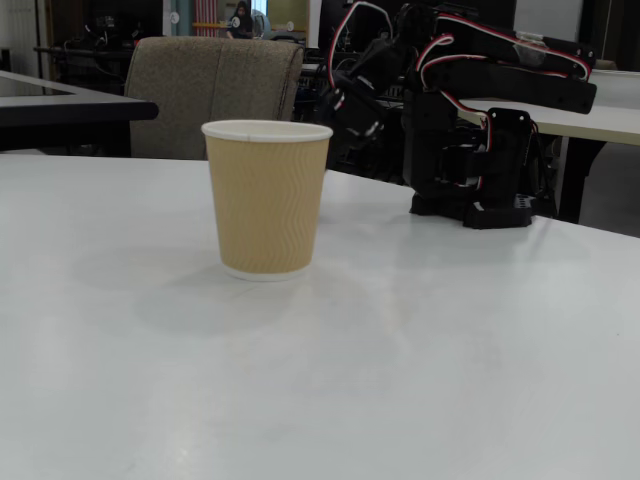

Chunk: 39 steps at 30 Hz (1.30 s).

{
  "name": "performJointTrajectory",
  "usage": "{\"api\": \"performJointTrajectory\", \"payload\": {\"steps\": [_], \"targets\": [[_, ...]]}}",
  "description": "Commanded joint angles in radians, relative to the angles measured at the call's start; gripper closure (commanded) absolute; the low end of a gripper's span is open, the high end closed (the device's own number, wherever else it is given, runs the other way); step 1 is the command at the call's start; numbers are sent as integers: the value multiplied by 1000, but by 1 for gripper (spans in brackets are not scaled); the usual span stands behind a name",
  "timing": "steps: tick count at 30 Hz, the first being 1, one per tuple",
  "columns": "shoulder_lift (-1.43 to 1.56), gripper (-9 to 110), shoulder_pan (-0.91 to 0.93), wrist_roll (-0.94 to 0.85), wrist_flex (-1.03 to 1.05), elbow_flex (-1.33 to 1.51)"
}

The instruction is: Grasp a red cube and put it in the cup.

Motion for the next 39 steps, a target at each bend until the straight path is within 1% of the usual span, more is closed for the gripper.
{"api": "performJointTrajectory", "payload": {"steps": [1, 7, 10, 15, 21, 25, 39], "targets": [[15, 93, -55, 3, -170, 77], [15, 93, -71, -9, -499, 77], [15, 93, -92, 0, -578, 77], [15, 93, -170, 2, -630, 77], [14, 94, -330, 2, -704, 77], [14, 94, -411, 2, -716, 77], [14, 95, -581, -5, -716, 77]]}}
